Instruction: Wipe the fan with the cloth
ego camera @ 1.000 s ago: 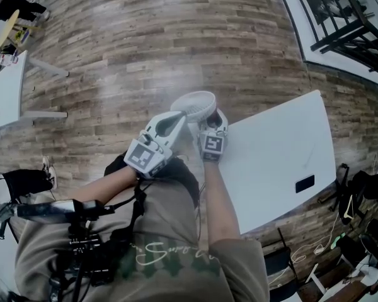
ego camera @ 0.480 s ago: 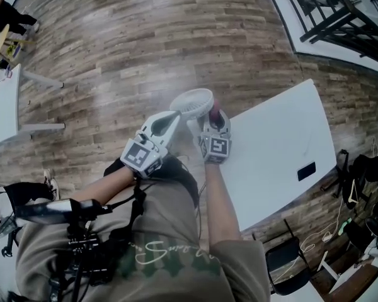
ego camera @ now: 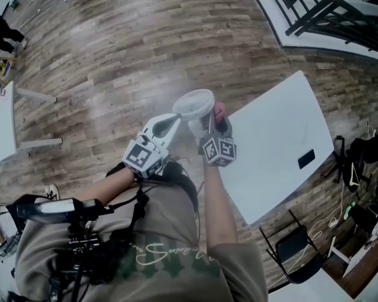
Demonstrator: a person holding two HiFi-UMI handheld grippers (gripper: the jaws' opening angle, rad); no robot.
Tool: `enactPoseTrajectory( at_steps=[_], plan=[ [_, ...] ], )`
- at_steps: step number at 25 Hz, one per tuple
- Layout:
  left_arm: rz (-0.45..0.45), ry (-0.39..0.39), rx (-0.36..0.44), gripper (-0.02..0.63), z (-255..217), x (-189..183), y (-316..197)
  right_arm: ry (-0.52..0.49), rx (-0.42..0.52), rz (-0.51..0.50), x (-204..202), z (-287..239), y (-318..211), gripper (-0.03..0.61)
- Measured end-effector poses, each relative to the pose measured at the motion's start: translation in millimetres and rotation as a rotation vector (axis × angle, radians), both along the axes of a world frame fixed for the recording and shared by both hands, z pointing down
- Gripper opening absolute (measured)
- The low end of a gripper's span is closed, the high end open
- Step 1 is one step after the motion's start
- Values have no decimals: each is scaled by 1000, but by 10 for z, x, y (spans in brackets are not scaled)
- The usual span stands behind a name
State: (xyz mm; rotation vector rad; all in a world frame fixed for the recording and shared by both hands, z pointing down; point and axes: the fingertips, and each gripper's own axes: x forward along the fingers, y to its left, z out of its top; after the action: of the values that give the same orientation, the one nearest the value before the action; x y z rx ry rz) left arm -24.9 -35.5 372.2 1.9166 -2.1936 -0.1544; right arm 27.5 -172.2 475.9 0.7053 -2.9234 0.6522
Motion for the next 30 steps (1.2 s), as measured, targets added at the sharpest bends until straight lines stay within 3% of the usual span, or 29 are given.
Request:
enactPoseTrajectory(
  at_steps=[4,9,15,18,23,30],
  plan=[
    [8,30,-3,18,-25,-45,54,-35,1,54,39,-256,1,104],
    [47,40,2,18,-68,-2,45,-81,90,76,173,-720,60,104],
    [99,51,53,18,-151,51,-65,-81,219,13,137,-1102,393,104],
    [124,42,66,18,-213,91,-159,-46,243,-25,40,-1049,494,106],
    [140,32,69,18,2,109,-350,-23,264,-4,1,-695,326,106],
    [140,25,60,18,66,114,-494,13,280,-3,21,-678,137,110]
  ],
)
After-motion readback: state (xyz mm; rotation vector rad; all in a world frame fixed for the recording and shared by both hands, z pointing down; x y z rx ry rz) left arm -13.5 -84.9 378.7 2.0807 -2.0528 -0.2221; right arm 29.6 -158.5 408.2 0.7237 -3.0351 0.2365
